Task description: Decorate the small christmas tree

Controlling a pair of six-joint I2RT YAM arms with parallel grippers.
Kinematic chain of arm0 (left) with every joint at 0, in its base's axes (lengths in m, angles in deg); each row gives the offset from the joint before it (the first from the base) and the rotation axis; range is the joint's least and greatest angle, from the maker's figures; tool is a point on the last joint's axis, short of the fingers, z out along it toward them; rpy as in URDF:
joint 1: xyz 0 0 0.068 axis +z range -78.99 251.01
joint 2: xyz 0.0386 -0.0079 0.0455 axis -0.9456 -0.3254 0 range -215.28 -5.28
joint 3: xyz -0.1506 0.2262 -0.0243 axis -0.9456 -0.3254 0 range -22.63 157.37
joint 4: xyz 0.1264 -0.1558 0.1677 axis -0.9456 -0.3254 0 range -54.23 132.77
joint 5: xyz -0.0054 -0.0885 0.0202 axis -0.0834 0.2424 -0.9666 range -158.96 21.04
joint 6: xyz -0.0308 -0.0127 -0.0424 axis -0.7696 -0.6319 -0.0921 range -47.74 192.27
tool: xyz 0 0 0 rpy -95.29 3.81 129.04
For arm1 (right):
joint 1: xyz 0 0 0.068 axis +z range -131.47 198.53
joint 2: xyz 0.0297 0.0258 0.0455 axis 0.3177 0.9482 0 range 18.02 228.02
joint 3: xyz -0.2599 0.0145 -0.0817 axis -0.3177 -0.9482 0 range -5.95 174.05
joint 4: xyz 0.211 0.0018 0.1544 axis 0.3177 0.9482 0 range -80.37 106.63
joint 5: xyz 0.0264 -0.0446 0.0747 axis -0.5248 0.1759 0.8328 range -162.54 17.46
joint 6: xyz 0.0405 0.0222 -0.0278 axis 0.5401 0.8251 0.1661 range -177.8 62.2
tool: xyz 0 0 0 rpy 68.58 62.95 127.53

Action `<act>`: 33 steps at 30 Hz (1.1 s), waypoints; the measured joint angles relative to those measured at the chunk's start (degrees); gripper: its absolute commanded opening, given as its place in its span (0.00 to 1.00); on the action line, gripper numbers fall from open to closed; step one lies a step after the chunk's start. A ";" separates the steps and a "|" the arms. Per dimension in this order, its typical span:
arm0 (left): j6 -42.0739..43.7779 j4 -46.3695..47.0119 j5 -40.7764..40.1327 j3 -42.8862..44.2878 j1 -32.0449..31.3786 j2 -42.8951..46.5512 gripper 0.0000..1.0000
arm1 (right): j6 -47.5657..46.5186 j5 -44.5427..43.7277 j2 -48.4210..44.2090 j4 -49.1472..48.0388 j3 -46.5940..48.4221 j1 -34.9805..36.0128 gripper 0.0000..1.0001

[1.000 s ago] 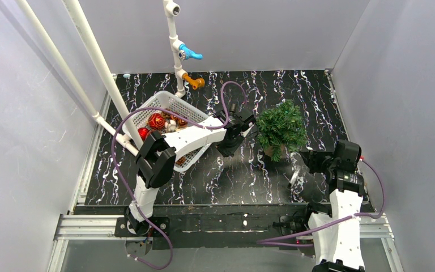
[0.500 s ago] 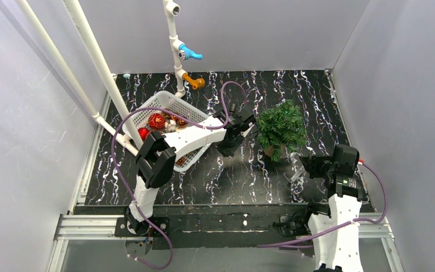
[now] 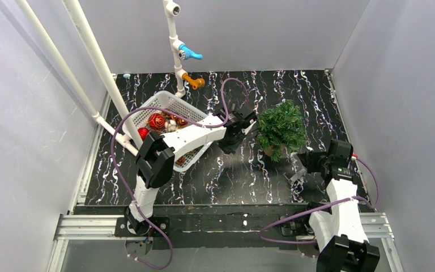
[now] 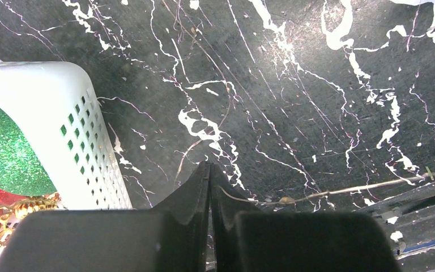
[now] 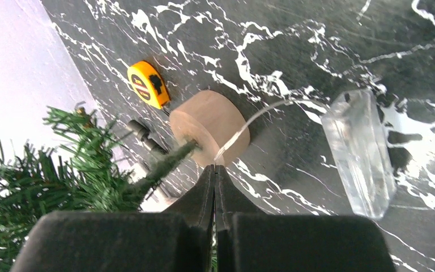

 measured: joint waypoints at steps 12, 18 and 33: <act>0.24 -0.74 -0.24 2.03 0.00 0.00 0.00 | -0.28 2.51 6.16 -11.08 1.75 -3.04 0.01; 0.22 -1.36 -0.09 4.61 0.00 0.00 0.00 | 0.00 4.28 10.08 -16.48 2.36 -3.50 0.01; -0.33 -1.75 1.92 5.01 0.00 0.00 0.00 | -7.96 5.81 13.57 -16.44 6.12 -6.88 0.46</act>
